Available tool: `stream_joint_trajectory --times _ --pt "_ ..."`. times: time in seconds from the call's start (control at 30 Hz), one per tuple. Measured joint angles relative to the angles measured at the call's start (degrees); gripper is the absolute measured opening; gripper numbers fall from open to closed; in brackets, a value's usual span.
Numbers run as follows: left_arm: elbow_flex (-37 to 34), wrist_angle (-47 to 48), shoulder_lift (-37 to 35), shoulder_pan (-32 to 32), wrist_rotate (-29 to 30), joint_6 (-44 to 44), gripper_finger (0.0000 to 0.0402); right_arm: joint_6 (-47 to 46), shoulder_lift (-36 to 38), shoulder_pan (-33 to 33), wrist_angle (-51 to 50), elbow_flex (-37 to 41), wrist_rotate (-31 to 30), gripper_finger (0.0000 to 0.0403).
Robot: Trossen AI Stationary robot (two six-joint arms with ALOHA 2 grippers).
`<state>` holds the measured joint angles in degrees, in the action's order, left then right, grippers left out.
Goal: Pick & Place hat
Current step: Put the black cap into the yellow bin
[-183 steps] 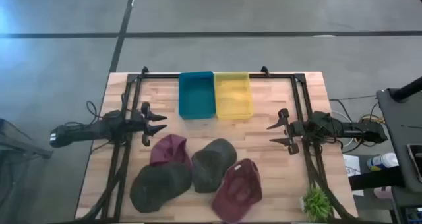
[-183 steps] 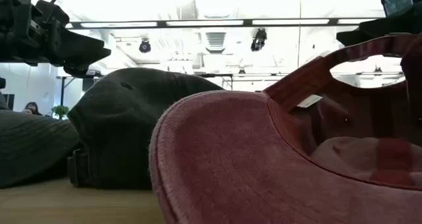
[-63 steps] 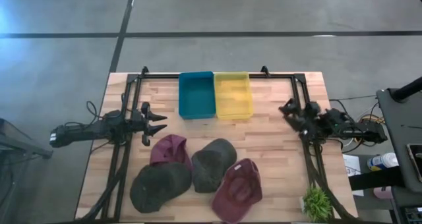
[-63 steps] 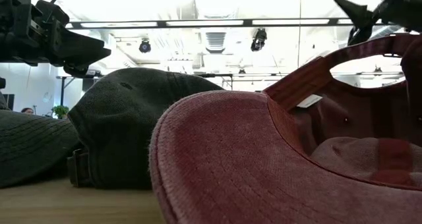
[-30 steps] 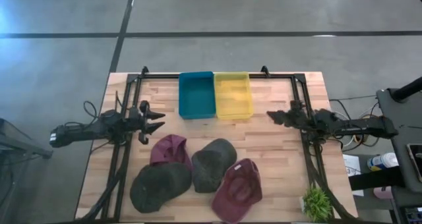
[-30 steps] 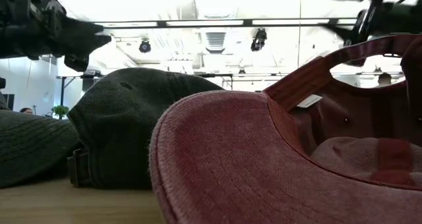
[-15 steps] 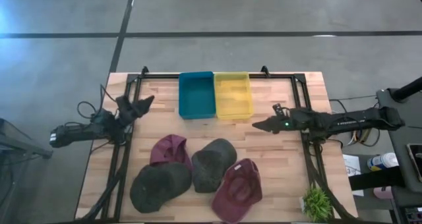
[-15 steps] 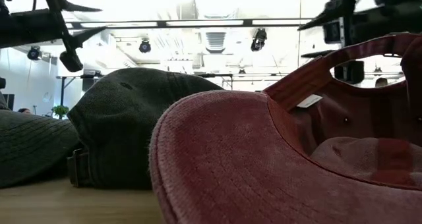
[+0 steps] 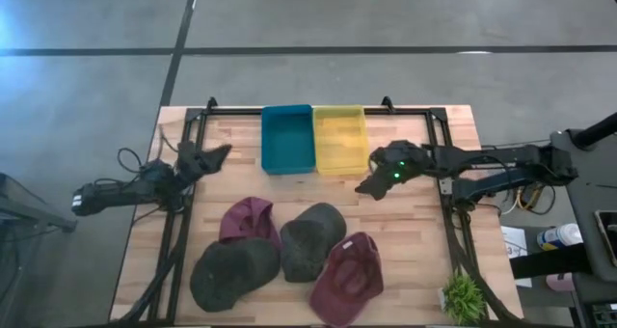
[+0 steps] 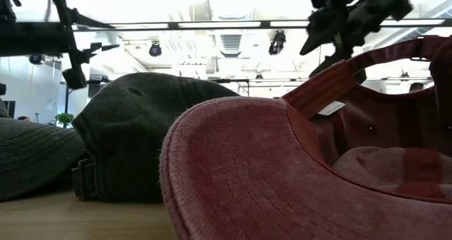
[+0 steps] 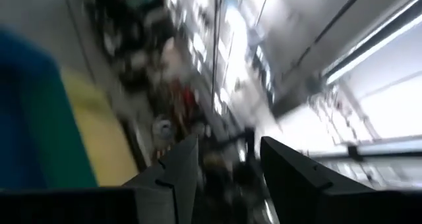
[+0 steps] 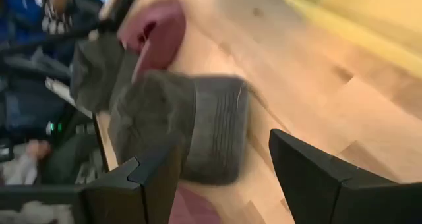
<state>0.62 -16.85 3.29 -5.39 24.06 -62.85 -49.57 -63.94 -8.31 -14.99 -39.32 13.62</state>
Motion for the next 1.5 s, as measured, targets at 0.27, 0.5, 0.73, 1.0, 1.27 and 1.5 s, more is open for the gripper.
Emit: stream_joint_trajectory --times 0.27,0.5,0.73,1.0,1.27,1.5 --pt "1.11 3.91 9.02 0.68 -15.04 -12.77 0.0158 6.18 -11.96 -4.02 0.13 -1.41 17.79 0.0224" --pt "9.4 3.72 24.46 3.32 -22.36 -6.76 0.0158 11.92 -22.97 -4.11 2.53 -1.45 22.57 0.0224" --pt "21.69 10.08 41.73 8.27 -25.83 7.84 0.0158 13.21 -29.29 -4.09 14.62 -1.52 24.3 0.0224" --pt "36.31 30.93 60.28 15.69 -26.33 17.14 0.0158 9.81 -32.55 -2.5 17.99 -1.61 22.22 0.0224" --pt "43.51 30.97 71.39 17.11 -28.0 21.85 0.0158 5.5 -32.92 2.51 20.03 -1.63 18.86 0.0224" --pt "43.6 28.08 78.74 17.49 -32.12 21.83 0.0158 3.48 -34.15 5.74 22.05 -1.66 14.71 0.0224"
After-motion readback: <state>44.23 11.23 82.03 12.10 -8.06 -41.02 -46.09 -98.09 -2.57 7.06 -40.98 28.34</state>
